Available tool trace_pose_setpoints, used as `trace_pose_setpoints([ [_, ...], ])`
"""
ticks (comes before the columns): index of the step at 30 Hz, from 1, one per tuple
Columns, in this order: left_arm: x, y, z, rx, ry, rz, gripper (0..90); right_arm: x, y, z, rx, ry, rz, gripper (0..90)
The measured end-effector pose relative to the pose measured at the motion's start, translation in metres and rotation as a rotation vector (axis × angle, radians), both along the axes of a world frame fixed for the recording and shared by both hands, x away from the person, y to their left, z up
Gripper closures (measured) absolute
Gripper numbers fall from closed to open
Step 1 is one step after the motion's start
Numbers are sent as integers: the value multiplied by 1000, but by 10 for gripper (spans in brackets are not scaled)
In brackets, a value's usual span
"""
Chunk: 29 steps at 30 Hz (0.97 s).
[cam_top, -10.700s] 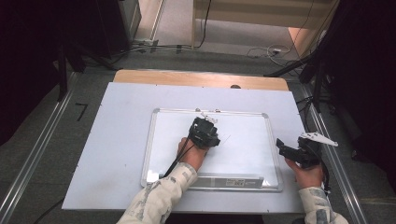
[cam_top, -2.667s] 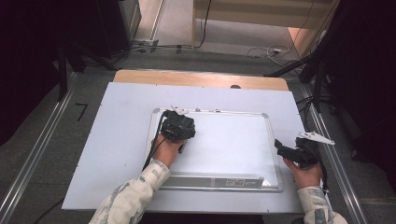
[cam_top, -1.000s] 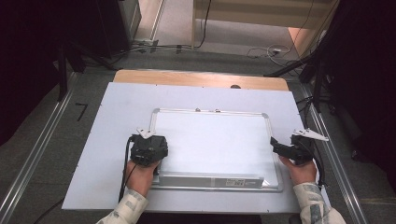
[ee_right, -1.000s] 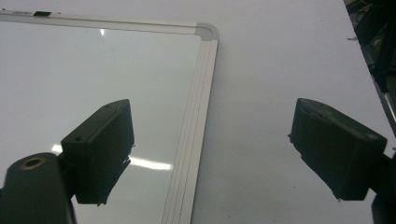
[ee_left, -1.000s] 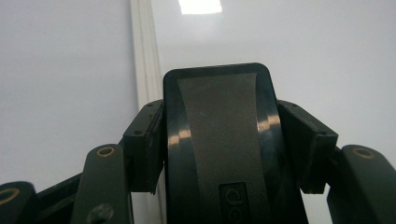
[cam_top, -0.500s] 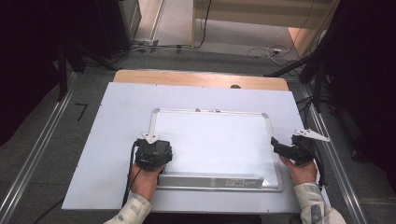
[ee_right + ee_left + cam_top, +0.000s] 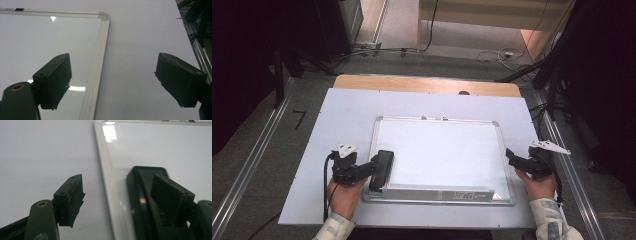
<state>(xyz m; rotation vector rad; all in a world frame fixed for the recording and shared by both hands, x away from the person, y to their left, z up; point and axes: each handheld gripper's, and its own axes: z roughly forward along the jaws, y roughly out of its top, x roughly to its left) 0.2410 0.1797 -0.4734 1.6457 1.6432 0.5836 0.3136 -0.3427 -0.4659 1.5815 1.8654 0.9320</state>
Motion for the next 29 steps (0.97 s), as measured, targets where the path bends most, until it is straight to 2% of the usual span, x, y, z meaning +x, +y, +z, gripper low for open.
trace_pose_setpoints([
  [6,-5,28,-1,1,-10,51,253,-9,-6,1,8,-4,-11,122],
  [10,-13,51,-2,15,-8,95,245,-14,-11,1,13,-5,-20,122],
  [16,-30,78,-6,10,-9,146,239,-20,-15,1,12,-7,-28,122],
  [24,-41,97,-9,11,-5,163,229,-26,-19,1,13,1,-43,122],
  [29,-41,98,-12,1,-5,156,229,-28,-21,0,17,-1,-52,122],
])
